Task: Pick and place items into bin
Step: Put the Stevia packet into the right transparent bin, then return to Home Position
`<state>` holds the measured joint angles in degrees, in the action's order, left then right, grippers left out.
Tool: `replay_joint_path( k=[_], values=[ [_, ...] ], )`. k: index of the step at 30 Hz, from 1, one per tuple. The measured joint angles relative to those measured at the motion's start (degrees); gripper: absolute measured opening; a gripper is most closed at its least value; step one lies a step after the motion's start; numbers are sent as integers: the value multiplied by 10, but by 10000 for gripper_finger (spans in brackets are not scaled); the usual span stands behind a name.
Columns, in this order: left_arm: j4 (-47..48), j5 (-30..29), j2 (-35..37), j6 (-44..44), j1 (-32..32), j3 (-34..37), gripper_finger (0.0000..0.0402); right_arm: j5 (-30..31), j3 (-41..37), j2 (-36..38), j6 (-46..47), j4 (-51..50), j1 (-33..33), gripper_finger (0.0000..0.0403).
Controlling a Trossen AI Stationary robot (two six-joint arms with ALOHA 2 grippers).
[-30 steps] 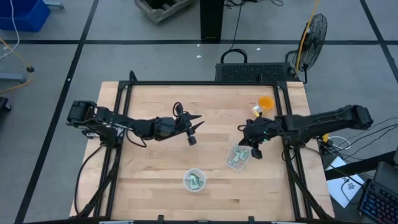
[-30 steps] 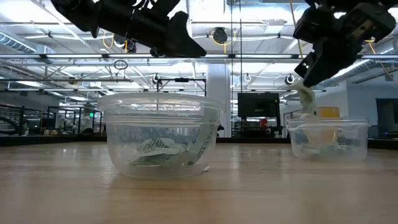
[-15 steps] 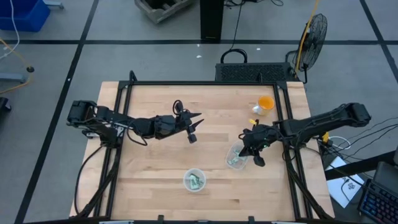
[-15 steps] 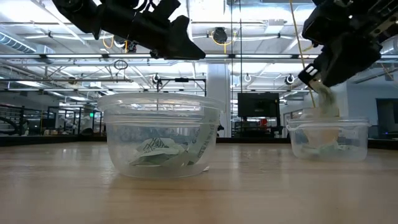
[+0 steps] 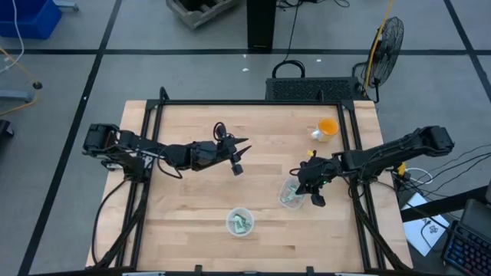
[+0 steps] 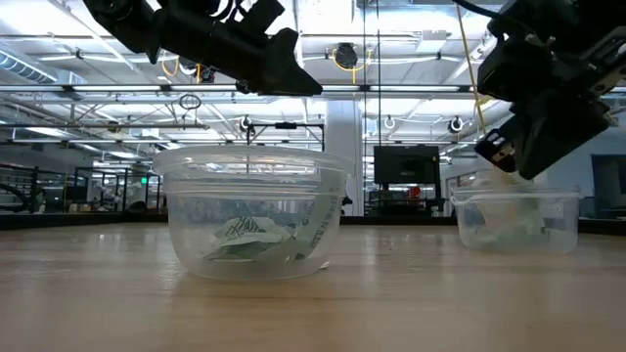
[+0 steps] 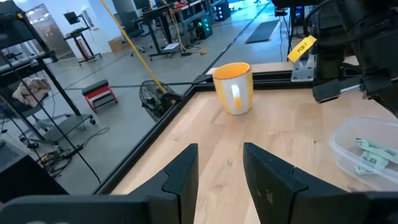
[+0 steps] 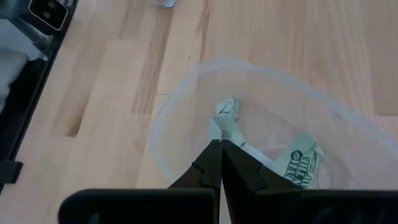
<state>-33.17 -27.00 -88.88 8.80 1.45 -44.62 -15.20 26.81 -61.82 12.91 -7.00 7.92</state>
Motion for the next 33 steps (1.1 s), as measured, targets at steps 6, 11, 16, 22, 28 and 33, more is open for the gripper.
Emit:
replay_joint_path(
  k=[6,11,16,22,28,33],
  values=[
    [0,0,0,0,-2,0,134,1,0,0,2,-7,-1,16],
    [0,0,0,0,-3,0,134,6,0,0,16,-8,-1,49],
    [0,0,0,4,-3,0,134,40,0,5,5,5,-1,82],
    [3,-36,26,12,1,0,134,46,15,68,-34,16,-1,95],
    [133,-86,145,31,22,0,134,48,39,207,-131,-34,-1,91],
    [352,-89,291,-38,36,0,134,111,42,339,-199,-104,-10,91]
  ],
)
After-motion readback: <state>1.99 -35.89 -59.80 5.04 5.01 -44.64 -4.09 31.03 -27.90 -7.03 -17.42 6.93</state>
